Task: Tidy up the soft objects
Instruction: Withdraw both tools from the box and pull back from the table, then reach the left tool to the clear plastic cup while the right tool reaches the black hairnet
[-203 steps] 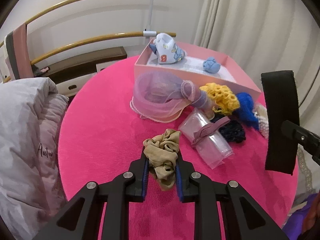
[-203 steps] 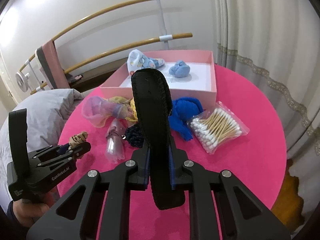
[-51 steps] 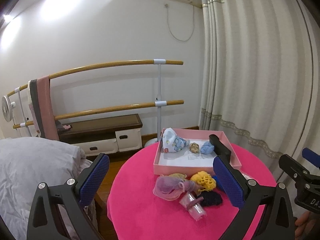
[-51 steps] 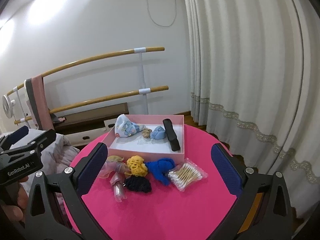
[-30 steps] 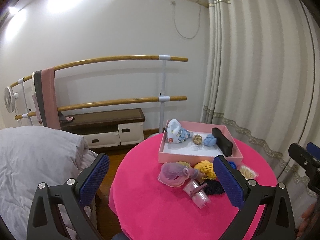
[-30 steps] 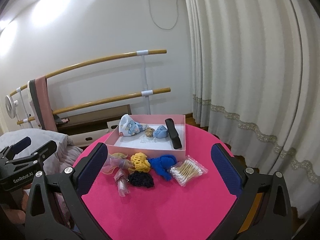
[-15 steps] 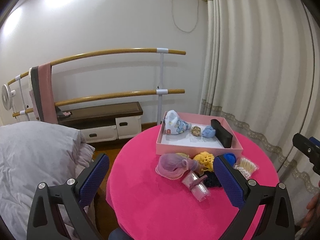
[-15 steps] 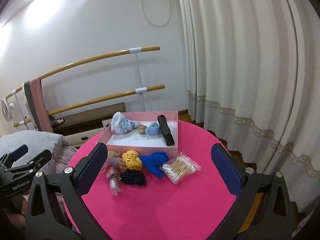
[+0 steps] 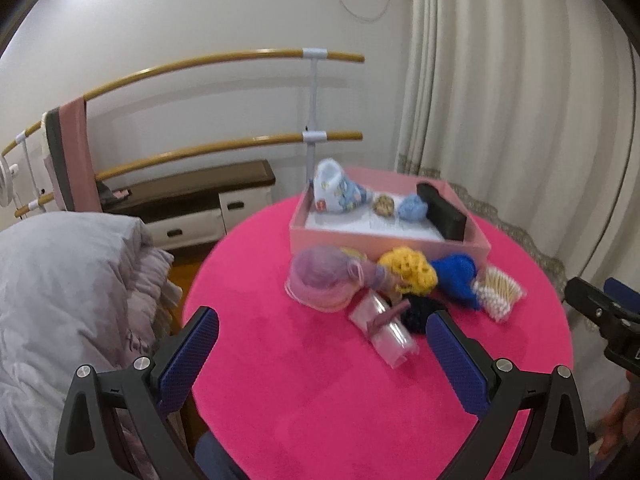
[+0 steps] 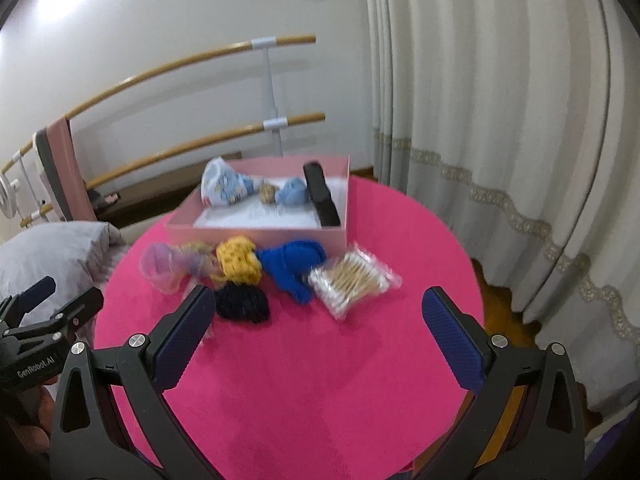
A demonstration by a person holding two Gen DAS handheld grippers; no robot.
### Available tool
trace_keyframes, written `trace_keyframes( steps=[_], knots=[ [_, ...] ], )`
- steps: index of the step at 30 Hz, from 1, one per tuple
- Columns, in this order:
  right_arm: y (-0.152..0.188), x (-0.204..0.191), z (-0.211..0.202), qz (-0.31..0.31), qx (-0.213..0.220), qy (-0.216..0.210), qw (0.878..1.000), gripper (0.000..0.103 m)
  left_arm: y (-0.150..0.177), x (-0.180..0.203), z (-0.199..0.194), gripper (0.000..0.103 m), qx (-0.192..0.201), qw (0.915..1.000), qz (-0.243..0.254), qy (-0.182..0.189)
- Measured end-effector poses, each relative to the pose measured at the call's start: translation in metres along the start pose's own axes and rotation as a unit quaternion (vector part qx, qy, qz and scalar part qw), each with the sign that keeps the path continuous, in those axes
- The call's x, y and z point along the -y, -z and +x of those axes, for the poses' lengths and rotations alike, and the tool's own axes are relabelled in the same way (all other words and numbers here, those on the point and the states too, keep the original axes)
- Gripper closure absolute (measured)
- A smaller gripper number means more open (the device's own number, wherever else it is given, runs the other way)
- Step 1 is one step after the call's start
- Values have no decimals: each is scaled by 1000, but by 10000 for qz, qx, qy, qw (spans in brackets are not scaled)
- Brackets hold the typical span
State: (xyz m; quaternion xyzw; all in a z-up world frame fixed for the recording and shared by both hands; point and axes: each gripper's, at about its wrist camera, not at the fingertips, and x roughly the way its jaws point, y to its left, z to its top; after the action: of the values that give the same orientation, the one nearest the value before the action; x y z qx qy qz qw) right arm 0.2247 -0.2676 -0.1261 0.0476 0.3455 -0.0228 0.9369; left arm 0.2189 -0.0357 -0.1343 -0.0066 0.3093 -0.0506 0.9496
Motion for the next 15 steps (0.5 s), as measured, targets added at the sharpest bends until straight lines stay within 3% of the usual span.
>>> trace_keyframes(
  steps=[15],
  knots=[
    [16, 8, 59, 94, -656, -225, 9975, 0, 11, 23, 98, 0, -839, 9964, 21, 127]
  ],
)
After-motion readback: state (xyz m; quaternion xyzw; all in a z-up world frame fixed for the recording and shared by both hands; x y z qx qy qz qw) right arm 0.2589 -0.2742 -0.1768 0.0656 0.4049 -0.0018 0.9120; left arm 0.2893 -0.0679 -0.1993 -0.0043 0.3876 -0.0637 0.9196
